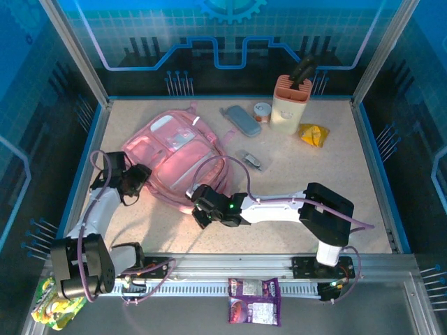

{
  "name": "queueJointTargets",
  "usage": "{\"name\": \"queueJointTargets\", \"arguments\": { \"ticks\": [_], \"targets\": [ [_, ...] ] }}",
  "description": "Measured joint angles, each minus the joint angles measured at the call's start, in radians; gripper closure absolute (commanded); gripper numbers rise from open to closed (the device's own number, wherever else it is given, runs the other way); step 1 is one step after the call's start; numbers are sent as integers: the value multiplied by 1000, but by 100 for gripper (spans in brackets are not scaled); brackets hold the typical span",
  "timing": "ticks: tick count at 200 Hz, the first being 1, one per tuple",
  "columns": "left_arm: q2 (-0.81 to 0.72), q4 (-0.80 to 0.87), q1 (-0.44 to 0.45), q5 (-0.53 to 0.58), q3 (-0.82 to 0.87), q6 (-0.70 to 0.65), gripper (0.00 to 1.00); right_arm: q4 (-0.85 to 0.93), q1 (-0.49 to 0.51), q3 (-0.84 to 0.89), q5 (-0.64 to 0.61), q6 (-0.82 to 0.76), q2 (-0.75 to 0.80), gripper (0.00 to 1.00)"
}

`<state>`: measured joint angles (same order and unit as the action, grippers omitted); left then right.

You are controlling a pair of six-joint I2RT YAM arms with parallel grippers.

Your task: Pack the student bag

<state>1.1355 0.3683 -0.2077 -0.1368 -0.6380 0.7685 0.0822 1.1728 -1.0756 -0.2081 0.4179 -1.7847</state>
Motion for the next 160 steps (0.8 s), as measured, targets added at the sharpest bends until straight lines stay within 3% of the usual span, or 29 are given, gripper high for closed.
{"name": "queueJointTargets", "arguments": {
  "ticks": [47, 113, 160],
  "targets": [
    [-158, 37, 47, -26, 44, 24, 32, 8, 0, 0, 3, 23, -1, 100],
    [-407, 189, 300, -5, 111, 224, 28, 7, 0, 0, 8, 56, -11, 100],
    [-445, 200, 488, 39, 188, 415, 28, 7, 0, 0, 8, 62, -11, 100]
  ]
}}
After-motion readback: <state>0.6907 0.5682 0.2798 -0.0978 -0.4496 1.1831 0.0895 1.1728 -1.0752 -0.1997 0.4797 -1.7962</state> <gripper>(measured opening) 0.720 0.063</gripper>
